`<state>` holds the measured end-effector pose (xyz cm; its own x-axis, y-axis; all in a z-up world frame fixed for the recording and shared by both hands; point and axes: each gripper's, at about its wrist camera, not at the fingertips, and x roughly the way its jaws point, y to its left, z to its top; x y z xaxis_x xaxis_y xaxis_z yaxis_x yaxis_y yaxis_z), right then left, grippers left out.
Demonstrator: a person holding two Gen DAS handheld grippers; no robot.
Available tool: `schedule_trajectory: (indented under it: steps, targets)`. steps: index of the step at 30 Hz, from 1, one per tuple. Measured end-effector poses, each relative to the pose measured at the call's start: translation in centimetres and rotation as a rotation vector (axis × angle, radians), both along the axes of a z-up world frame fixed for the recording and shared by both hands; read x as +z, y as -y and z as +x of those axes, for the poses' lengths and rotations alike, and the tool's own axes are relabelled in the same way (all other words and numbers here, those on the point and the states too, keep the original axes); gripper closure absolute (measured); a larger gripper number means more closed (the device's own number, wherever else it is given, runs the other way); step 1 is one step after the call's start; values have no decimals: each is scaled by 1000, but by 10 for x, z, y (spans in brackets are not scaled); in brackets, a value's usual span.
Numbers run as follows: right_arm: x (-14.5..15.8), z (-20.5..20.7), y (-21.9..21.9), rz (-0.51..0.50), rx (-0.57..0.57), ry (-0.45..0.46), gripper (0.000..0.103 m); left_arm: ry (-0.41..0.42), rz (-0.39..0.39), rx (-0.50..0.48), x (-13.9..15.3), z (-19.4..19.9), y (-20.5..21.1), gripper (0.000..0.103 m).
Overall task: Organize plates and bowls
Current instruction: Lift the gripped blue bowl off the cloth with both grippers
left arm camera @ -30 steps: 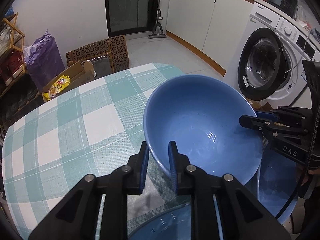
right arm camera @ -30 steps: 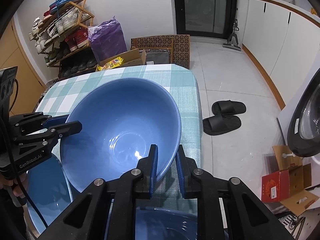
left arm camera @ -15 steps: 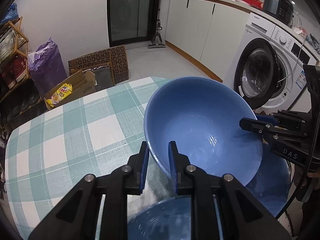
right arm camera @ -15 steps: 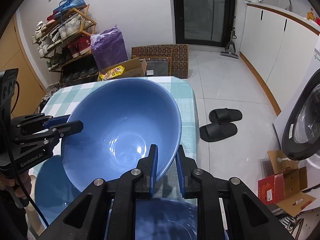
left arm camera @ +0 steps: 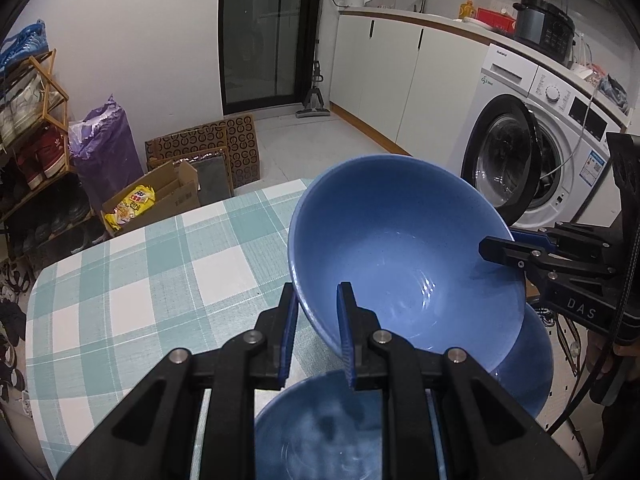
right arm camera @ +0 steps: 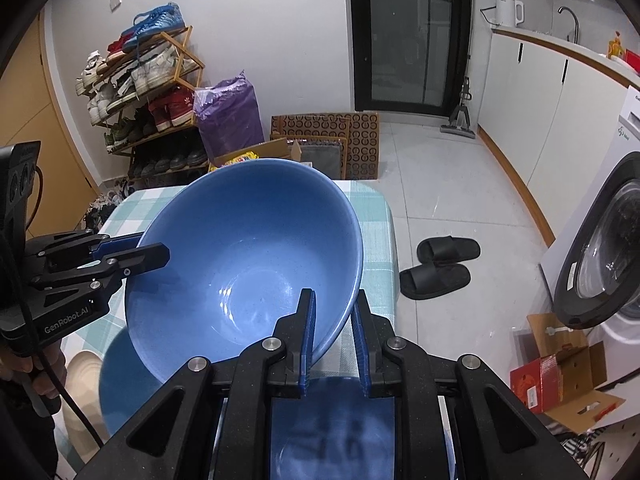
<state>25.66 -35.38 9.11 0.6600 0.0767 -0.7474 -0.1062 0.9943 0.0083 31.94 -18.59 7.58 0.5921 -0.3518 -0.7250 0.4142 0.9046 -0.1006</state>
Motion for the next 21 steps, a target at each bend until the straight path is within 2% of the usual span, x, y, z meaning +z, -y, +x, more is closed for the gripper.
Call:
schedule_trajectory:
  steps: [12,21]
  targets:
    - [36,-38,-13,3,16,49,85,51,-15,2,25,-29,-12,85]
    - [53,-64,-28,9,45,68,85,67,-23,19,36,-49,-27,85]
